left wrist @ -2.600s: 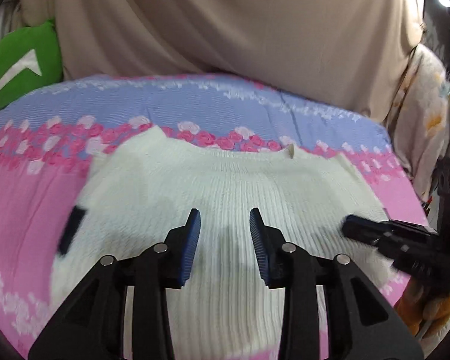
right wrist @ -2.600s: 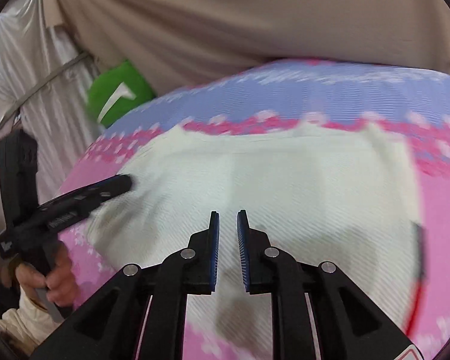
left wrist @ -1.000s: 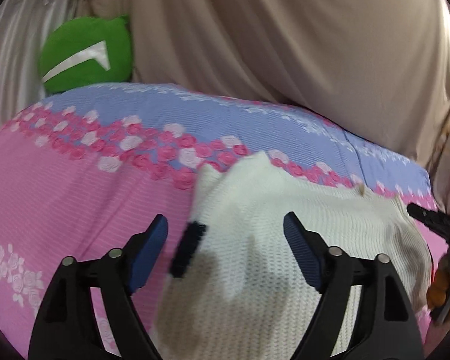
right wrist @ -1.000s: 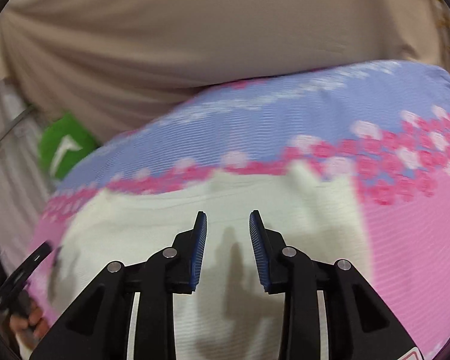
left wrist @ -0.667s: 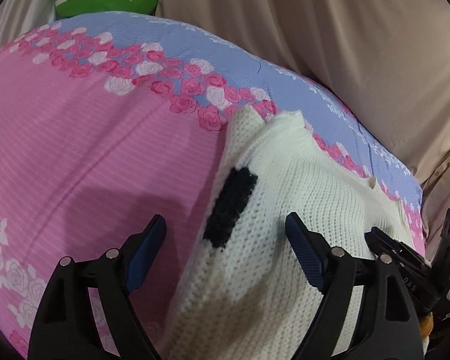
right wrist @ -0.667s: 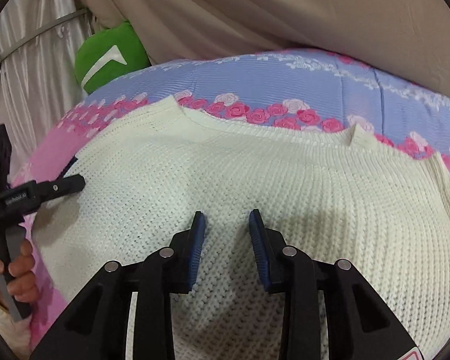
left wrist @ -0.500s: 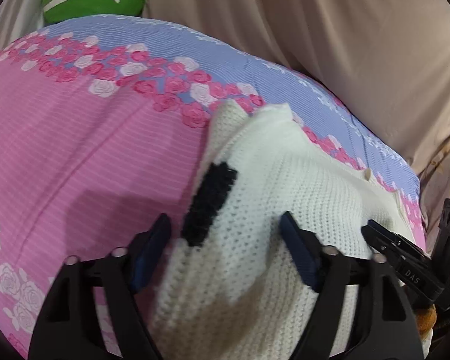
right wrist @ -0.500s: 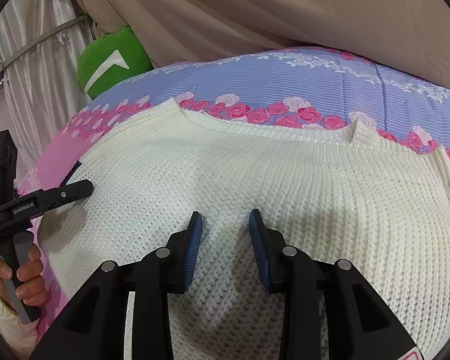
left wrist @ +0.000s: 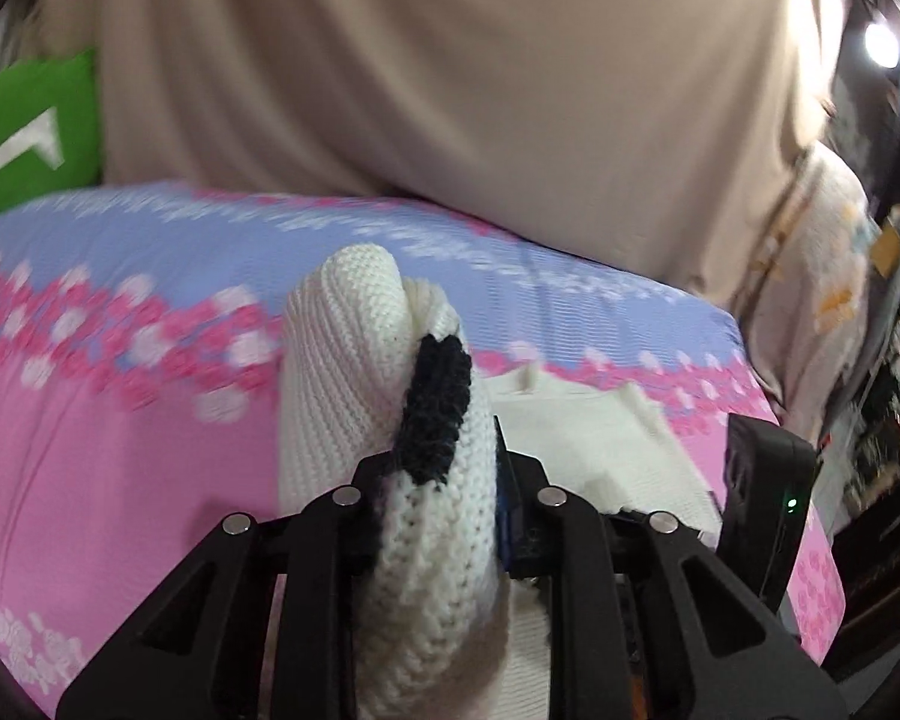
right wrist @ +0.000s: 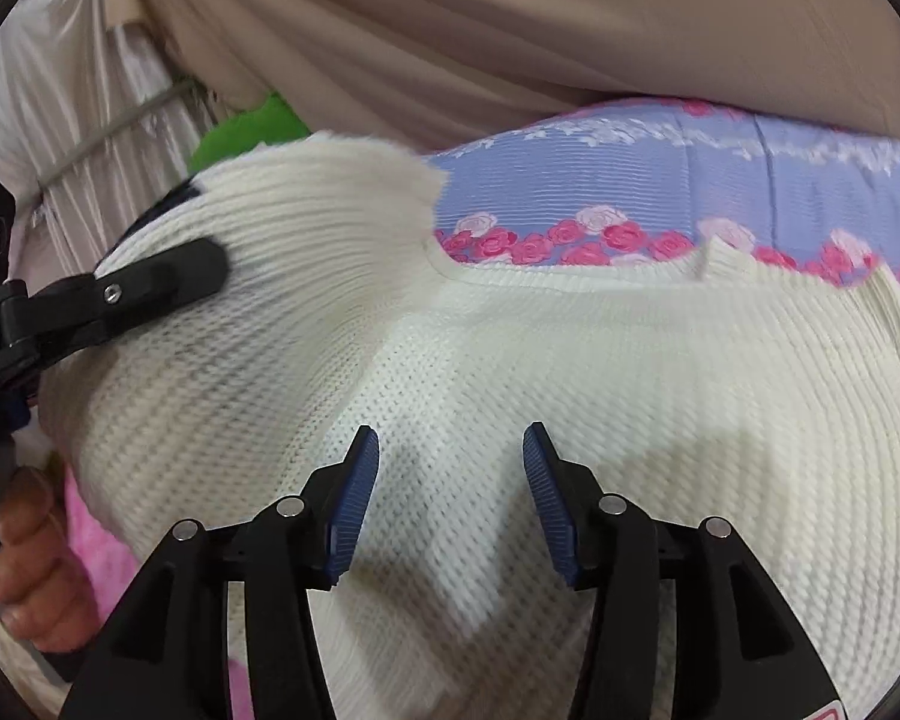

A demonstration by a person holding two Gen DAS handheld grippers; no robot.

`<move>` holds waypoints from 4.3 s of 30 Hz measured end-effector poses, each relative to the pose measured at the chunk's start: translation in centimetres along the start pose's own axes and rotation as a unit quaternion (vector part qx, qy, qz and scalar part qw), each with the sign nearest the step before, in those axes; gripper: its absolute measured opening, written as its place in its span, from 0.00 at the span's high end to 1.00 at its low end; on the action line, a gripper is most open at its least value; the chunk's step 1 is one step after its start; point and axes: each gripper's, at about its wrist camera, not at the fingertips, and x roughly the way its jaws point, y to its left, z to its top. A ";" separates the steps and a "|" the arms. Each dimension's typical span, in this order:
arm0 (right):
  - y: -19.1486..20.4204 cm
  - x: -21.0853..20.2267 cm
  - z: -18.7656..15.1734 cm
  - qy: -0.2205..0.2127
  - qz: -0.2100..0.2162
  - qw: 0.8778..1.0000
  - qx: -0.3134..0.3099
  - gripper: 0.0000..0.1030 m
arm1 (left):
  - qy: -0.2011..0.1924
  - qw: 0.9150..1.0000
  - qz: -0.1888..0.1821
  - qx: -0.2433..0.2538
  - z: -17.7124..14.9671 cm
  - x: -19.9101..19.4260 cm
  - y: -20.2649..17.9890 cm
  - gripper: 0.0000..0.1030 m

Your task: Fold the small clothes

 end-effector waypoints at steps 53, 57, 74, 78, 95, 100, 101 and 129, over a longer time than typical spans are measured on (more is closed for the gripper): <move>-10.3 -17.2 -5.5 -0.119 0.096 0.974 0.169 0.28 | 0.147 0.988 0.015 0.040 -12.5 3.4 -4.0 0.36; -7.4 -14.9 -6.0 -0.073 0.062 0.989 0.116 0.25 | 0.146 0.988 0.020 0.046 -12.4 3.6 -4.3 0.36; -10.5 -15.6 -11.1 -0.043 -0.046 0.993 0.104 0.78 | 0.160 0.986 -0.015 0.047 -12.8 0.8 -4.5 0.53; -10.0 -17.9 -9.3 -0.062 -0.033 0.993 0.095 0.70 | 0.117 0.991 -0.038 0.056 -11.3 -2.8 -5.0 0.46; -12.0 -13.3 3.2 -0.094 0.007 0.993 0.071 0.83 | 0.096 0.993 -0.027 0.063 -6.4 3.7 -9.2 0.41; -16.3 -8.6 1.8 -0.020 -0.090 0.991 0.097 0.84 | 0.101 0.992 -0.009 0.071 -6.8 5.0 -9.5 0.41; -16.9 -7.2 1.0 -0.002 -0.092 0.991 0.101 0.83 | 0.100 0.992 -0.007 0.074 -6.9 5.1 -9.5 0.41; -5.5 -11.0 -10.3 0.011 -0.103 0.995 -0.009 0.88 | 0.124 0.990 0.040 0.061 -11.0 3.8 -7.4 0.33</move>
